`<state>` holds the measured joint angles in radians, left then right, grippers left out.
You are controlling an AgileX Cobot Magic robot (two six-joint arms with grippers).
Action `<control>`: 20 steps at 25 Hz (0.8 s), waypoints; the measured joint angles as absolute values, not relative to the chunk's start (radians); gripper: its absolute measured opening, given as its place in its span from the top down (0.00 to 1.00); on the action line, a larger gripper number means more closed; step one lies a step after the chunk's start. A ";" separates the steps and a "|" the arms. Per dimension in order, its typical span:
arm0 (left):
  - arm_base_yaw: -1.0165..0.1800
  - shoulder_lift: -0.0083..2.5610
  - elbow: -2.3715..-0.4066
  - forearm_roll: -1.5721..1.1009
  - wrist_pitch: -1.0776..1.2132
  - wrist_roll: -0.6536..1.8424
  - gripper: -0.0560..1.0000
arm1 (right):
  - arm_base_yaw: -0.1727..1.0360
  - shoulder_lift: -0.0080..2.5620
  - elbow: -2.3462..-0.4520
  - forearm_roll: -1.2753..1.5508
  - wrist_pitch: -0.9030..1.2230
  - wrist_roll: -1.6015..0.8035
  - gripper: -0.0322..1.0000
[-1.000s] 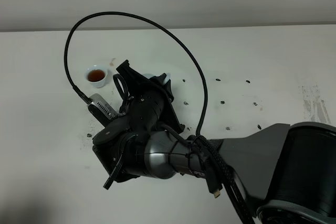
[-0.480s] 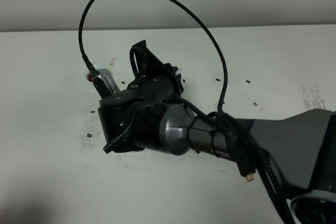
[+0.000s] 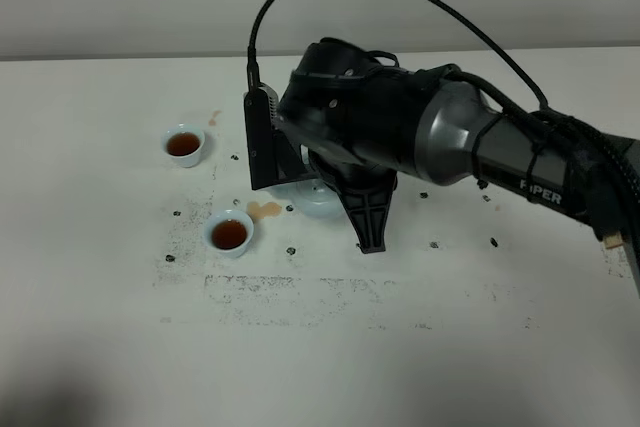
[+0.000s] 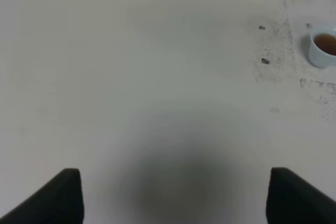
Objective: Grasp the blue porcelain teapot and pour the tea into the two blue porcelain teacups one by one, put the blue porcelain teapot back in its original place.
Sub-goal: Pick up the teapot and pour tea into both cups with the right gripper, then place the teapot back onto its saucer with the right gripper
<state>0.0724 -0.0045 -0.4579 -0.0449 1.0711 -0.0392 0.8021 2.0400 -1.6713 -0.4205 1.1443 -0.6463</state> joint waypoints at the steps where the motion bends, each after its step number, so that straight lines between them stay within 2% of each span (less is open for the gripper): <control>1: 0.072 -0.005 -0.458 -0.045 1.071 -0.039 0.30 | 0.787 2.040 -1.671 -0.371 1.134 -0.674 0.91; 9: 0.072 -0.005 -0.458 -0.045 1.071 -0.039 0.30 | 0.727 2.047 -1.671 -0.167 1.037 -0.815 0.91; 20: 0.072 -0.005 -0.458 -0.045 1.071 -0.039 0.30 | 0.687 2.157 -1.671 -0.164 0.976 -0.838 0.91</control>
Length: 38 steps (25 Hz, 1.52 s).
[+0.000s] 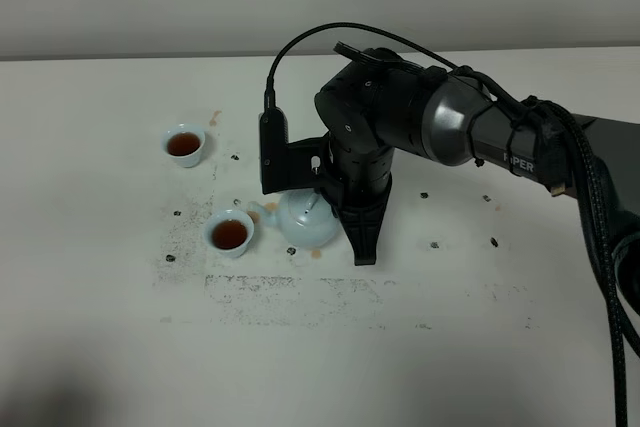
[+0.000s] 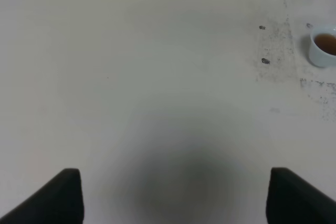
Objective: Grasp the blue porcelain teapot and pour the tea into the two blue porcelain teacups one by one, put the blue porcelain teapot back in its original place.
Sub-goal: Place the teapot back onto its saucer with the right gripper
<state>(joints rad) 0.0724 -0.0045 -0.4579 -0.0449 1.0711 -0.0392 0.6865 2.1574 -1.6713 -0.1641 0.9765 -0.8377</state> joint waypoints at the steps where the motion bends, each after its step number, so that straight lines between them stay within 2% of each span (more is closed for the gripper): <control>1: 0.072 -0.005 -0.458 -0.045 1.071 -0.039 0.30 | 0.685 2.157 -1.671 -0.164 0.975 -0.838 0.91; 6: 0.072 -0.005 -0.458 -0.045 1.071 -0.039 0.30 | 0.680 2.156 -1.673 -0.167 0.984 -0.838 0.91; 9: 0.072 -0.005 -0.458 -0.045 1.071 -0.039 0.30 | 0.674 2.156 -1.706 -0.171 1.058 -0.838 0.91; 14: 0.072 -0.005 -0.458 -0.045 1.071 -0.039 0.30 | 0.648 2.156 -1.833 -0.189 1.202 -0.838 0.91; 21: 0.072 -0.005 -0.458 -0.045 1.071 -0.039 0.30 | 0.595 2.156 -1.962 -0.173 1.221 -0.838 0.91; 31: 0.072 -0.005 -0.458 -0.045 1.071 -0.039 0.30 | 0.468 2.156 -1.969 -0.013 1.225 -0.796 0.91; 38: 0.072 -0.005 -0.458 -0.045 1.071 -0.039 0.30 | 0.395 2.156 -1.969 0.000 1.227 -0.692 0.91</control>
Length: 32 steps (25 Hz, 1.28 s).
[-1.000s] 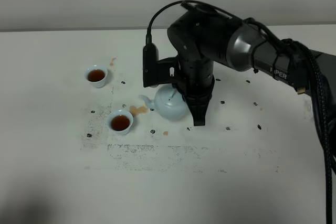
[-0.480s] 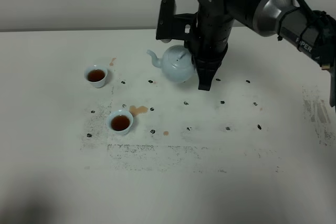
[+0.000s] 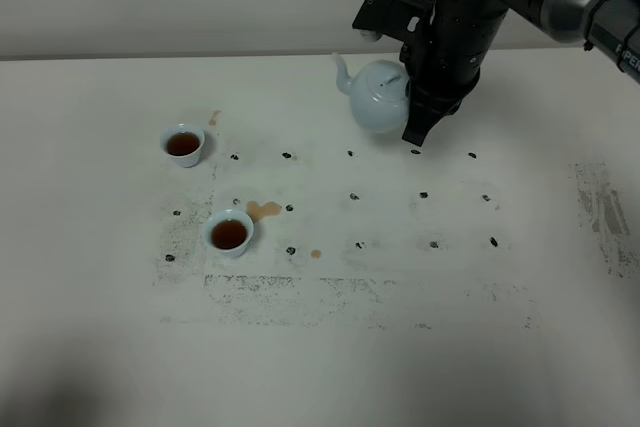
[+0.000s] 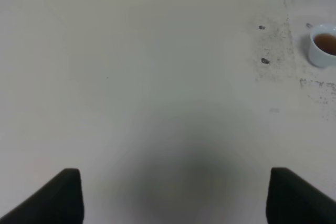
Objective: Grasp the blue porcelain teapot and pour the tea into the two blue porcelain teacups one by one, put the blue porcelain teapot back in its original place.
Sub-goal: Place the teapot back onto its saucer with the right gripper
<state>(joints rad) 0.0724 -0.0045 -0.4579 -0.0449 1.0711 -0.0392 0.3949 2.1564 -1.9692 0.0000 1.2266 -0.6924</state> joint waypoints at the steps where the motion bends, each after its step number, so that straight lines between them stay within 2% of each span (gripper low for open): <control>1: 0.072 -0.005 -0.458 -0.045 1.071 -0.039 0.30 | 0.384 2.156 -1.969 0.000 1.227 -0.675 0.91; 14: 0.072 -0.005 -0.458 -0.045 1.071 -0.039 0.30 | 0.223 2.156 -1.969 0.048 1.228 -0.312 0.91; 21: 0.072 -0.005 -0.458 -0.045 1.071 -0.039 0.30 | 0.174 2.157 -1.960 0.045 1.227 -0.194 0.91; 32: 0.072 -0.005 -0.458 -0.045 1.071 -0.039 0.30 | 0.165 2.051 -1.697 0.049 1.229 -0.157 0.91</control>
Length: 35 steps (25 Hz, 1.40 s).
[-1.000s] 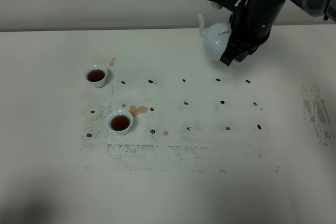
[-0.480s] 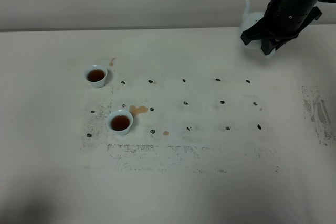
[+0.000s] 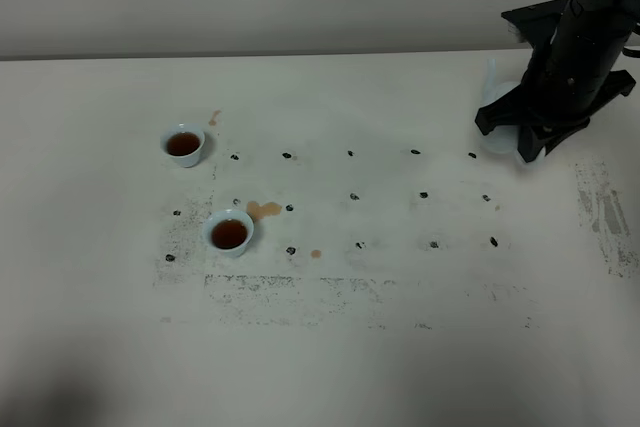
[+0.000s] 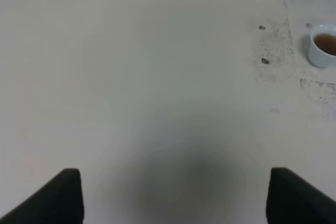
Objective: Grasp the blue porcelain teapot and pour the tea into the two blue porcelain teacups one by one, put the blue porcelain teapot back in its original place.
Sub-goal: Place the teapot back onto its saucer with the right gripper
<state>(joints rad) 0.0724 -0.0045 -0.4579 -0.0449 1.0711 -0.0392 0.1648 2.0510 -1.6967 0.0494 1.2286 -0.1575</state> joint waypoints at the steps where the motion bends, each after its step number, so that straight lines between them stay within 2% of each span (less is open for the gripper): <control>1: 0.072 -0.005 -0.458 -0.045 1.071 -0.039 0.30 | 0.164 2.041 -1.674 0.049 1.227 -0.155 0.91; 9: 0.072 -0.005 -0.458 -0.045 1.071 -0.039 0.30 | 0.160 2.041 -1.551 0.078 1.174 -0.148 0.91; 35: 0.072 -0.005 -0.458 -0.045 1.071 -0.039 0.30 | 0.160 2.109 -1.551 0.114 1.115 -0.152 0.91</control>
<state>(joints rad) 0.0724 -0.0045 -0.4579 -0.0449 1.0711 -0.0392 0.1604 2.1092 -1.5510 0.1136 1.1155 -0.1521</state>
